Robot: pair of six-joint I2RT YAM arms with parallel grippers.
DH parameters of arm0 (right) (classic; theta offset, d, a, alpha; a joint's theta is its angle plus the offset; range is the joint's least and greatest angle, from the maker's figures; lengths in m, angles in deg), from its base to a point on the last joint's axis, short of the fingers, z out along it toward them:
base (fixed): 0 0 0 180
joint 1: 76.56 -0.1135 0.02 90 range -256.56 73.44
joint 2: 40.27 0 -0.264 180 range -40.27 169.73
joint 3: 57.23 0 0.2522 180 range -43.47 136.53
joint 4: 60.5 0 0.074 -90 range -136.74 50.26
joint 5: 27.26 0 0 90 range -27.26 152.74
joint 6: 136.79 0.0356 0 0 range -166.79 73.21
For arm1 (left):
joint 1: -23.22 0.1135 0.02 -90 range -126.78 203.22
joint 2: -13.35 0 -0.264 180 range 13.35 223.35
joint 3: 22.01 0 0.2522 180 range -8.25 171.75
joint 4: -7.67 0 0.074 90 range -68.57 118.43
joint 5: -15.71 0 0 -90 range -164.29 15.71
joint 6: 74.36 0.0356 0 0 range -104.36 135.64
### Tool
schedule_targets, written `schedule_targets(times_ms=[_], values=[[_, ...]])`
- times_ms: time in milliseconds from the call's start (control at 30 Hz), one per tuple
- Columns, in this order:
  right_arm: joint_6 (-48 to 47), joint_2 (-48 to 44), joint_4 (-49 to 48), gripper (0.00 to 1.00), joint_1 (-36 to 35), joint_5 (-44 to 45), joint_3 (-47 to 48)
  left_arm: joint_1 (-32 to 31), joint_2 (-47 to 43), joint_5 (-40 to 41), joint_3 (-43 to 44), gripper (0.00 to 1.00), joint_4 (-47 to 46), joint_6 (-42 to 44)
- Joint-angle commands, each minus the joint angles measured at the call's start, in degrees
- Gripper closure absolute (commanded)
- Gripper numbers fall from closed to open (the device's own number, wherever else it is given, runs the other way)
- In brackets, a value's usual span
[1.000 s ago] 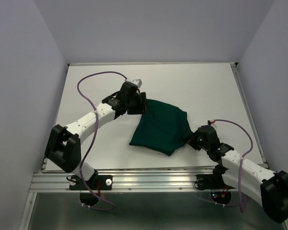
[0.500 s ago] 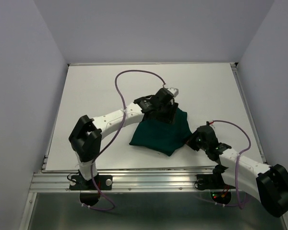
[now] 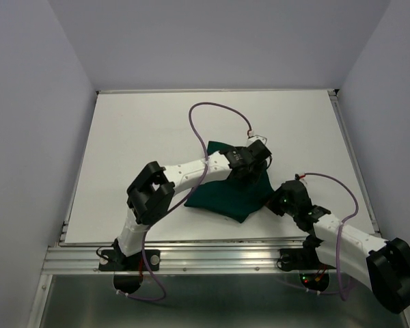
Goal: Prepare the surgical pack
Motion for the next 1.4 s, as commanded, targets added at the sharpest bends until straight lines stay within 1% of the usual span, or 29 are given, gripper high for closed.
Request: schedule_targets(times_ms=[0,200,333,467,533,633,733,833,867,900,933,1067,1133,1167,1200,1233,1300,1367], values=[[-0.34,-0.61,1.85,0.99,0.24,0.78,-1.54,-0.15,-0.13,6.19,4.48,0.32,0.04,-1.43],[-0.69,-0.17,1.68,0.99,0.24,0.69,-1.19,-0.24,5.41,6.28,10.46,0.32,1.54,-0.73],[-0.78,-0.17,1.68,0.99,0.24,0.78,-1.1,-0.24,7.16,4.35,10.73,0.31,0.04,-0.29],[-0.95,0.18,1.59,0.99,0.24,0.69,-1.01,-0.33,11.64,4.69,12.57,0.32,2.14,-0.9],[-0.95,0.18,1.59,0.99,0.24,0.6,-1.01,-0.42,12.7,5.13,12.84,0.32,2.68,-0.99],[-1.04,0.01,1.59,0.99,0.24,0.6,-1.01,-0.59,13.84,5.13,12.66,0.38,2.67,-1.25],[-1.04,0.18,1.59,0.99,0.24,0.69,-0.92,-0.59,14.99,5.66,13.19,0.53,3.2,-1.25],[-1.13,0.36,1.42,0.99,0.24,0.69,-0.84,-0.59,15.25,5.92,13.54,0.62,3.55,-1.16],[-1.22,0.53,1.41,0.99,0.24,0.69,-0.66,-0.59,15.34,6.01,13.54,0.69,3.47,-1.08],[-1.13,0.71,1.33,0.99,0.24,0.69,-0.66,-0.59,15.34,6.01,13.54,0.73,3.55,-1.08],[-1.13,0.8,1.41,0.99,0.24,0.69,-0.66,-0.59,15.52,6.01,13.54,0.8,3.55,-0.9],[-0.95,0.88,1.41,0.99,0.24,0.43,-0.66,-0.59,16.3,4.87,14.07,1.0,3.47,-0.11],[-1.13,0.88,1.33,0.98,0.24,0.25,-0.57,-0.42,16.4,4.17,14.07,1.0,3.29,0.5],[-1.39,0.88,1.41,0.92,0.24,0.43,-0.57,-0.33,16.22,4.08,13.9,1.0,3.2,0.59],[-1.83,0.54,2.89,0.82,0.24,1.04,0.3,-0.16,15.96,3.99,13.2,1.0,3.12,0.77],[-2.18,0.36,4.47,0.51,0.24,2.0,1.09,0.02,15.52,3.55,12.58,1.0,2.16,1.2],[-3.85,-0.52,9.12,0.28,0.24,4.46,4.68,0.72,13.15,3.38,9.52,1.0,-0.03,2.17],[-4.82,-1.48,11.86,0.28,0.24,6.57,7.06,1.34,10.35,2.07,7.4,1.0,-1.62,2.7]])
